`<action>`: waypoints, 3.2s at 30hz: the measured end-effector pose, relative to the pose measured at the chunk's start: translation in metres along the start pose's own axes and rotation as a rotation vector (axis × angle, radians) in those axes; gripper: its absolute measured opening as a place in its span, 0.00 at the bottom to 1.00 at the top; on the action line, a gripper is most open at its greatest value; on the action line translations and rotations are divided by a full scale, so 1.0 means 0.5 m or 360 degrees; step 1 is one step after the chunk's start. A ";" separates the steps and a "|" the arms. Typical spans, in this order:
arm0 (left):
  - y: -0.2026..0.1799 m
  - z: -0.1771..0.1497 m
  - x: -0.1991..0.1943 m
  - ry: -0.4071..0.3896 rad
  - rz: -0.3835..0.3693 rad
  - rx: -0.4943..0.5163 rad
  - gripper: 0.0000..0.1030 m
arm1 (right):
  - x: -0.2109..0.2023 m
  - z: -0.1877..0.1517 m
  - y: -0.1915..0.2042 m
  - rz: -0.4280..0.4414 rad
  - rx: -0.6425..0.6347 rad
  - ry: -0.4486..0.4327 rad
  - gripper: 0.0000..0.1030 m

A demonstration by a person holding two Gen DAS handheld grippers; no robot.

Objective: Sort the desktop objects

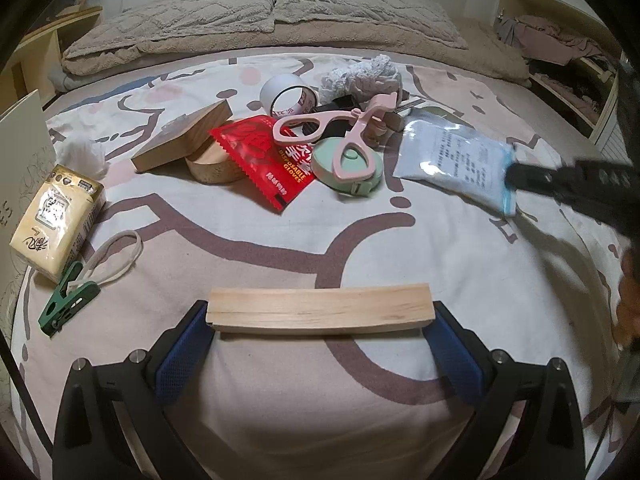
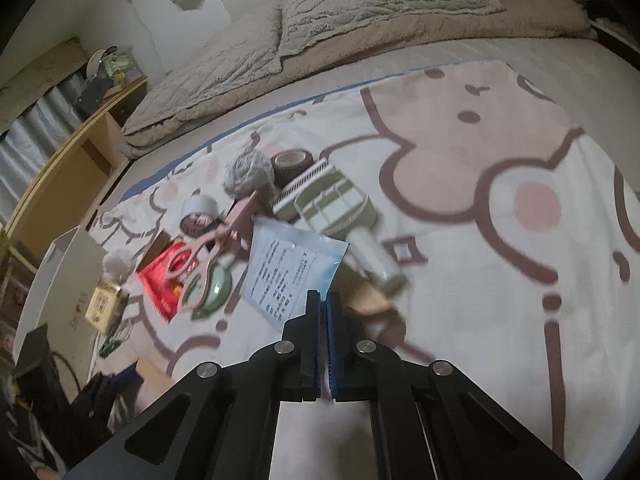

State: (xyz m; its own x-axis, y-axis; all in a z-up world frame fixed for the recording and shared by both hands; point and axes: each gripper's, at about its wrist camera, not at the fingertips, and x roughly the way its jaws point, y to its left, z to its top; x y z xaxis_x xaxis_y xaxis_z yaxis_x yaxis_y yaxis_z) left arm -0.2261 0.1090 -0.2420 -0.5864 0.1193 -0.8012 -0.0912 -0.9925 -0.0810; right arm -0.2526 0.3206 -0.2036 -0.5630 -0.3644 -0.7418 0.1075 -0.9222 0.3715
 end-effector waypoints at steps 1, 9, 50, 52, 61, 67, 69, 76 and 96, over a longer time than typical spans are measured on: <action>0.000 0.001 0.001 0.0000 0.0002 0.0001 1.00 | -0.004 -0.006 0.000 0.0002 -0.0003 0.0007 0.03; 0.000 -0.001 0.000 -0.0001 0.0004 0.0005 1.00 | -0.060 -0.042 -0.023 -0.0023 0.0006 -0.0005 0.02; 0.003 0.002 0.001 0.0026 -0.0022 -0.0031 1.00 | 0.034 -0.035 0.039 -0.0130 -0.0140 0.0169 0.02; 0.001 0.002 0.000 0.0028 -0.0018 -0.0028 1.00 | 0.017 -0.041 0.010 -0.0164 -0.0081 0.0171 0.02; 0.000 0.010 0.004 0.0064 0.0011 -0.0073 1.00 | -0.088 -0.064 -0.038 -0.0190 -0.0042 0.0050 0.02; 0.001 0.012 0.004 0.0078 -0.0002 -0.0084 1.00 | -0.131 -0.049 -0.064 -0.0406 -0.0007 -0.0097 0.88; 0.001 0.011 0.004 0.0078 -0.0001 -0.0084 1.00 | -0.125 -0.040 -0.072 -0.0453 -0.0017 -0.0084 0.89; 0.000 0.008 0.004 0.0054 0.0010 -0.0067 1.00 | -0.072 -0.033 -0.079 -0.0513 -0.0059 -0.0031 1.00; 0.000 0.005 0.006 0.0056 0.0008 -0.0061 1.00 | 0.014 -0.027 -0.075 -0.0619 -0.0179 0.0145 1.00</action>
State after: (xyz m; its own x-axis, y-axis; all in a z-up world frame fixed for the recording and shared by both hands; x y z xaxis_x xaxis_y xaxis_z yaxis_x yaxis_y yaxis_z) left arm -0.2300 0.1094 -0.2426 -0.5578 0.1143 -0.8221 -0.0572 -0.9934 -0.0993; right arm -0.2496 0.3508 -0.2303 -0.5047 0.0087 -0.8632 -0.0074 -1.0000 -0.0058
